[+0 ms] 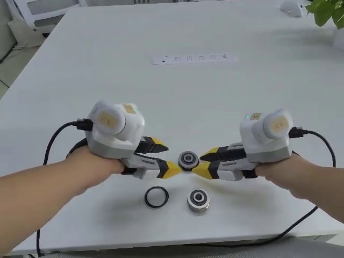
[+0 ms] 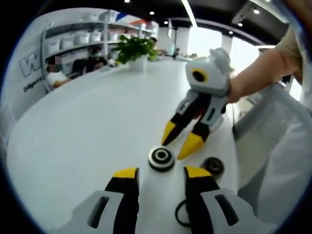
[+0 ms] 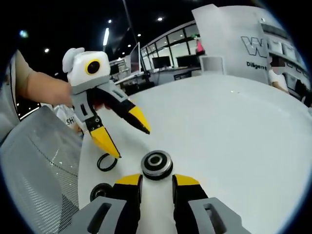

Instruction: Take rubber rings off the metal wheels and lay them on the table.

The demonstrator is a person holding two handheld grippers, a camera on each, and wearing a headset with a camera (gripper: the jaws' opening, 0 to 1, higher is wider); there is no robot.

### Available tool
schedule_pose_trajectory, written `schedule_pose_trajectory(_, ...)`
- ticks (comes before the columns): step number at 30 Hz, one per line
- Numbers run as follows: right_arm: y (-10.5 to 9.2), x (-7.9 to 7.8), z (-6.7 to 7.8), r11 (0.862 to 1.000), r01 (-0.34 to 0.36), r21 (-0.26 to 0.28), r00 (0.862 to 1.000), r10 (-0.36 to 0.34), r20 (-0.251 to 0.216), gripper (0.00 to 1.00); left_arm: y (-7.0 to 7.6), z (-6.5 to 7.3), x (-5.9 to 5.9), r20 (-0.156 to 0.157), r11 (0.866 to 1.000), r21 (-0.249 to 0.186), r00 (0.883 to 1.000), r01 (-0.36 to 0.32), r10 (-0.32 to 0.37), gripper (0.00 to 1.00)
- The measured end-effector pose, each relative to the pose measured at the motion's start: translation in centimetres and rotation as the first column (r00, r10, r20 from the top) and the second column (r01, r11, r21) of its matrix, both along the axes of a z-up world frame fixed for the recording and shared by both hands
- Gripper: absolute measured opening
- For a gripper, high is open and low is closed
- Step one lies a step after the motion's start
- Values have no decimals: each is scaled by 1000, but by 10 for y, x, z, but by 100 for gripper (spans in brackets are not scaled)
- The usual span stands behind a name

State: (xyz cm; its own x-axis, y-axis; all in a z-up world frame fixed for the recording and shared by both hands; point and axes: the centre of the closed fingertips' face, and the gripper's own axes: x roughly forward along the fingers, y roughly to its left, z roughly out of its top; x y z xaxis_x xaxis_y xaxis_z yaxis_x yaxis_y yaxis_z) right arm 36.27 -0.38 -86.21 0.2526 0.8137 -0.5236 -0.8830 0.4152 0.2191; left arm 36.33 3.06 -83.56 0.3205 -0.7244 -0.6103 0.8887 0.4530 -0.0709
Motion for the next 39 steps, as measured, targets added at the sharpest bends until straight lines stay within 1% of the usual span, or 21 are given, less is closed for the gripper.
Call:
schedule_pose_trajectory(2, 0, 0, 0, 1000, 0, 1, 1000, 0, 1, 21, -2, -1, 1, 1, 1000, 0, 1000, 3, -3, 36)
schedule_pose_trajectory(7, 0, 3, 0, 1000, -4, -1, 1000, 4, 10, 20, -8, -1, 2, -5, 1000, -15, 1000, 2, -2, 34)
schedule_pose_trajectory(11, 0, 3, -1, 1000, -8, -3, 1000, 8, 14, 18, -12, -2, 4, -3, 1000, -15, 1000, 7, -7, 32)
schedule_pose_trajectory(17, 0, 3, -2, 1000, -19, -9, 1000, 19, 24, 16, -17, -5, 7, -10, 1000, -16, 1000, 6, -7, 29)
schedule_pose_trajectory(24, 1, 3, -3, 1000, -21, -10, 999, 21, 30, 16, -24, -8, 4, -12, 1000, -9, 1000, 21, -21, 26)
schedule_pose_trajectory(31, 2, 2, -2, 1000, -25, -13, 999, 25, 39, 15, -28, -7, 5, -8, 999, -6, 999, 32, -32, 22)
schedule_pose_trajectory(34, 2, 2, -2, 1000, -24, -12, 999, 24, 40, 15, -29, -9, 5, -6, 999, 2, 999, 38, -38, 20)
schedule_pose_trajectory(39, 1, 2, -2, 1000, -24, -13, 999, 25, 44, 15, -29, -10, 8, 13, 999, 13, 999, 42, -42, 16)
